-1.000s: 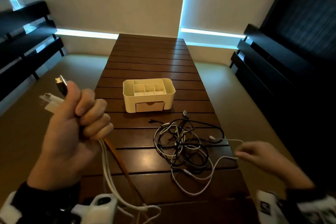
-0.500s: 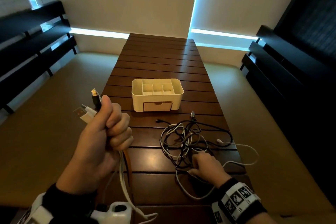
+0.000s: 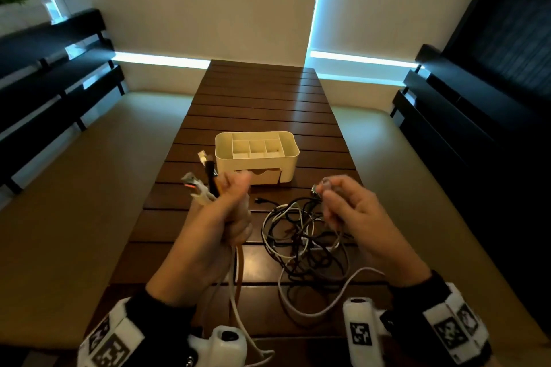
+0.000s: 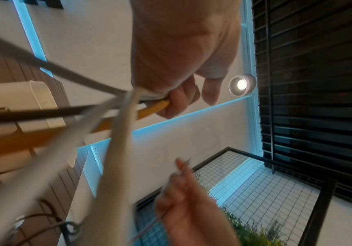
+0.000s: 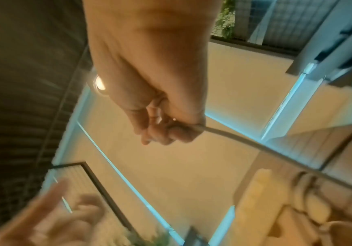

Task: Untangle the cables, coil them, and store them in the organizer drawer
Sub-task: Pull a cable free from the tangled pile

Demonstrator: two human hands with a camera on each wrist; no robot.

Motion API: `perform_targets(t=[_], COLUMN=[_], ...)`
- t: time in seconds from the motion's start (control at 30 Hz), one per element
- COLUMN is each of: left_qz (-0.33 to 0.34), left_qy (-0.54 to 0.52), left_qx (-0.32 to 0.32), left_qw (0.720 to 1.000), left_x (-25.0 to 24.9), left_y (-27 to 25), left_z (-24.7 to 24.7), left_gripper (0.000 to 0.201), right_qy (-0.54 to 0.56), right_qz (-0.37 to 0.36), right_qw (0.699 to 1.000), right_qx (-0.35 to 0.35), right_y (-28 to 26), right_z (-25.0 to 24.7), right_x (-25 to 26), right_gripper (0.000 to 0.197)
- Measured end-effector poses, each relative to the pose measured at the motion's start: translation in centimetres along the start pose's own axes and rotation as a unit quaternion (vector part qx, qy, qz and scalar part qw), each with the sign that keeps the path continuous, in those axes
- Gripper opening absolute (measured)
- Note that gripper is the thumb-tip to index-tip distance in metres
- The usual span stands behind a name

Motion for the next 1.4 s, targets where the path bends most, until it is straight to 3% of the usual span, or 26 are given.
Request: perform_targets(t=[0.07, 0.23, 0.4, 0.53, 0.8, 1.07, 1.27, 1.4], left_qz=[-0.001, -0.027, -0.029, -0.005, 0.032, 0.033, 0.034, 0.054], left_qy=[0.02, 0.02, 0.048, 0.137, 0.125, 0.105, 0.072, 0.099], left_qx=[-0.004, -0.025, -0.018, 0.005, 0.04, 0.023, -0.012, -0.046], left_qw=[1.0, 0.999, 0.998, 0.991, 0.991, 0.994, 0.997, 0.993], left_x=[0.9, 2.3, 2.8, 2.8, 2.9, 2.8, 2.6, 2.7], left_y=[0.5, 1.2, 1.0, 0.7, 0.1, 0.2, 0.3, 0.4], left_z=[0.3, 1.7, 2.6, 3.1, 3.9, 3.6, 3.1, 2.5], left_gripper=[0.025, 0.019, 0.033, 0.038, 0.052, 0.053, 0.044, 0.048], right_qy=[0.073, 0.171, 0.181, 0.187, 0.201, 0.226, 0.164, -0.02], right_qz=[-0.037, -0.075, -0.066, -0.035, -0.018, -0.033, -0.094, -0.145], right_qw=[0.996, 0.982, 0.979, 0.974, 0.965, 0.957, 0.973, 0.979], right_qx=[-0.03, -0.018, -0.07, -0.122, -0.165, -0.177, -0.129, -0.144], right_y=[-0.1, -0.6, -0.8, -1.2, -1.6, -1.8, -1.9, -2.5], right_z=[-0.2, 0.8, 2.2, 3.5, 6.1, 7.0, 7.5, 7.5], right_x=[2.3, 4.5, 5.1, 5.4, 5.3, 5.1, 4.3, 3.9], right_gripper=[0.027, 0.039, 0.017, 0.004, 0.014, 0.02, 0.025, 0.027])
Point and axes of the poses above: each hand's wrist, its own y-axis towards the middle knuckle, its own z-axis out of the palm, x = y × z, the point moved 1 cm from there along y, towards the middle knuckle, and after that the axes turned 14 degrees about -y, right-handed, at the moved point
